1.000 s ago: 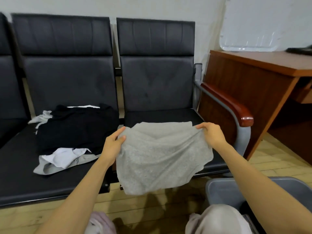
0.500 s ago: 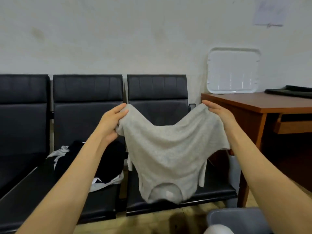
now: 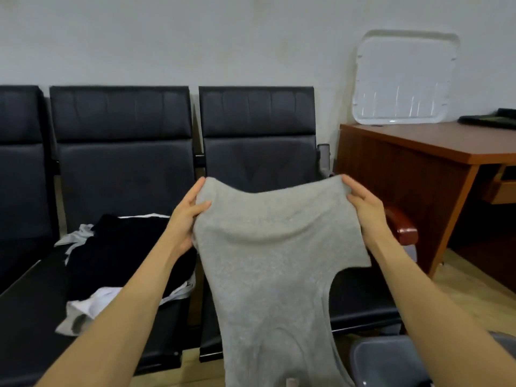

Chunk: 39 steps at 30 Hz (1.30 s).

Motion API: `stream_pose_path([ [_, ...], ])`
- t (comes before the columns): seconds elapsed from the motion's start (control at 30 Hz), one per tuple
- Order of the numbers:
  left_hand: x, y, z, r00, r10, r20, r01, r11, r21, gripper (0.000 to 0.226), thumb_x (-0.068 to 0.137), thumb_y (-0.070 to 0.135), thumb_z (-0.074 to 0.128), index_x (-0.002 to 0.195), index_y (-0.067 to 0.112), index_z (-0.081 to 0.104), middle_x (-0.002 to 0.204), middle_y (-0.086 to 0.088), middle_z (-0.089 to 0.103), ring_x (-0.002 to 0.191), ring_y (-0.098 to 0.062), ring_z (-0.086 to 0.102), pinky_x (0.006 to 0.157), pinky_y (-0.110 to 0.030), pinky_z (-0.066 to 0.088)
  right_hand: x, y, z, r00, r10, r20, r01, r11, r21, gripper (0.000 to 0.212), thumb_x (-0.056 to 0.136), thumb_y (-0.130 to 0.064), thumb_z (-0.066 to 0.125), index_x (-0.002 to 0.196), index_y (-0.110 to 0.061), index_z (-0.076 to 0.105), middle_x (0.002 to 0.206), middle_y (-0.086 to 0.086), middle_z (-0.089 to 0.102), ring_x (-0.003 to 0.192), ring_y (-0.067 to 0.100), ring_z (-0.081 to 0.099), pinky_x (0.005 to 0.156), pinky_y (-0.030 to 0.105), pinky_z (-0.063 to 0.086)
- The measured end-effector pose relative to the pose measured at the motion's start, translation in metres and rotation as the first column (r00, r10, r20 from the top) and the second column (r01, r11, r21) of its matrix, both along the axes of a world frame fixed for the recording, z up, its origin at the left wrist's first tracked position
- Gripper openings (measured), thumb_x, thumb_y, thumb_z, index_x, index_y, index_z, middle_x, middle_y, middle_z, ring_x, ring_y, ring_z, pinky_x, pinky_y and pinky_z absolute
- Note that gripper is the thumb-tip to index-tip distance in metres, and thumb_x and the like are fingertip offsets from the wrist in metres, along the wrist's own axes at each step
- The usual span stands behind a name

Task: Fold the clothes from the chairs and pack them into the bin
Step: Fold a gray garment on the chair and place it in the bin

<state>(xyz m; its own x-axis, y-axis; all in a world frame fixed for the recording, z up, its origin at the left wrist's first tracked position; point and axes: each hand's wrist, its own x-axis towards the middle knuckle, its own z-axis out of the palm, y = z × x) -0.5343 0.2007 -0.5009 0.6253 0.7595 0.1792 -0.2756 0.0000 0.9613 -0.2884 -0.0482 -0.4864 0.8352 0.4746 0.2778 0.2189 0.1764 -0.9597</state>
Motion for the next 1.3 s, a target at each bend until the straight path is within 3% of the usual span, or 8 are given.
stream_pose_path([
  [0.1,0.001,0.017,-0.081,0.939,-0.068,-0.338,0.033,0.994,-0.108,0.055,0.087,-0.006,0.053,0.133,0.024,0.055,0.135,-0.003,0.056,0.117,-0.022,0.056,0.101,-0.041,0.046,0.03,0.011,-0.091,0.999,-0.041,-0.033,0.026,0.933,-0.359,0.035,0.096,-0.005,0.05,0.128,-0.016,0.061,0.131,0.011,0.056,0.112,0.028,0.056,0.099,0.041,0.045],
  [0.2,0.004,0.021,-0.143,0.713,-0.104,-0.694,-0.021,0.985,-0.17,0.052,0.087,-0.003,0.058,0.136,0.011,0.05,0.125,-0.015,0.06,0.105,-0.028,0.061,0.085,-0.038,0.052,0.053,0.016,-0.167,1.0,0.013,0.021,0.008,0.638,-0.77,0.037,0.095,-0.004,0.047,0.128,-0.014,0.06,0.136,0.013,0.054,0.117,0.031,0.055,0.102,0.041,0.044],
  [0.43,0.038,0.032,-0.172,0.384,0.199,-0.902,0.142,0.952,0.27,0.066,0.084,0.016,0.065,0.144,0.024,0.038,0.147,-0.013,0.03,0.133,-0.036,0.029,0.107,-0.04,0.034,0.052,0.043,-0.189,0.913,0.198,0.355,0.289,0.298,-0.91,0.035,0.096,-0.01,0.045,0.128,-0.021,0.056,0.134,0.008,0.044,0.113,0.029,0.05,0.089,0.038,0.048],
  [0.6,0.07,0.044,-0.179,0.325,0.317,-0.891,0.187,0.902,0.389,0.049,0.093,0.036,0.056,0.138,0.02,0.044,0.143,-0.01,0.033,0.132,-0.035,0.027,0.107,-0.041,0.028,0.058,0.08,-0.184,0.936,0.14,0.323,0.266,0.321,-0.909,0.032,0.099,-0.029,0.042,0.105,-0.007,0.064,0.115,0.013,0.056,0.107,0.03,0.052,0.086,0.042,0.05],
  [0.97,0.117,0.109,-0.185,0.198,0.408,-0.891,0.027,0.906,0.421,0.05,0.094,0.045,0.05,0.123,0.003,0.053,0.127,-0.017,0.055,0.111,-0.036,0.055,0.086,-0.042,0.05,0.107,0.135,-0.177,0.987,-0.085,0.133,0.154,0.323,-0.934,0.075,0.086,-0.029,0.069,0.141,-0.005,0.025,0.138,0.018,0.045,0.125,0.035,0.045,0.09,0.043,0.043],
  [1.07,0.116,0.109,-0.172,0.337,0.344,-0.876,-0.012,0.932,0.361,0.037,0.096,0.037,0.052,0.102,0.001,0.058,0.109,-0.017,0.06,0.088,-0.03,0.059,0.066,-0.034,0.045,0.106,0.133,-0.175,0.988,-0.088,0.126,0.15,0.379,-0.913,0.07,0.087,-0.023,0.069,0.138,-0.003,0.025,0.128,0.018,0.051,0.113,0.035,0.054,0.076,0.038,0.043],
  [1.2,0.105,0.103,-0.14,0.734,0.244,-0.634,-0.28,0.959,0.045,0.017,0.09,0.016,0.066,0.096,0.005,0.054,0.106,-0.019,0.058,0.087,-0.027,0.057,0.068,-0.036,0.049,0.105,0.114,-0.15,0.967,-0.167,-0.19,0.027,0.815,-0.579,0.031,0.088,-0.019,0.069,0.113,-0.007,0.055,0.114,0.014,0.06,0.095,0.026,0.059,0.079,0.038,0.052],
  [1.3,0.091,0.091,-0.106,0.891,0.101,-0.444,-0.169,0.979,-0.116,0.028,0.091,0.008,0.062,0.117,0.019,0.059,0.11,-0.008,0.061,0.094,-0.024,0.063,0.066,-0.032,0.053,0.098,0.094,-0.117,0.909,0.044,-0.415,-0.195,0.925,-0.328,0.014,0.092,-0.014,0.062,0.105,-0.015,0.067,0.105,0.009,0.066,0.088,0.021,0.064,0.07,0.035,0.055],
])
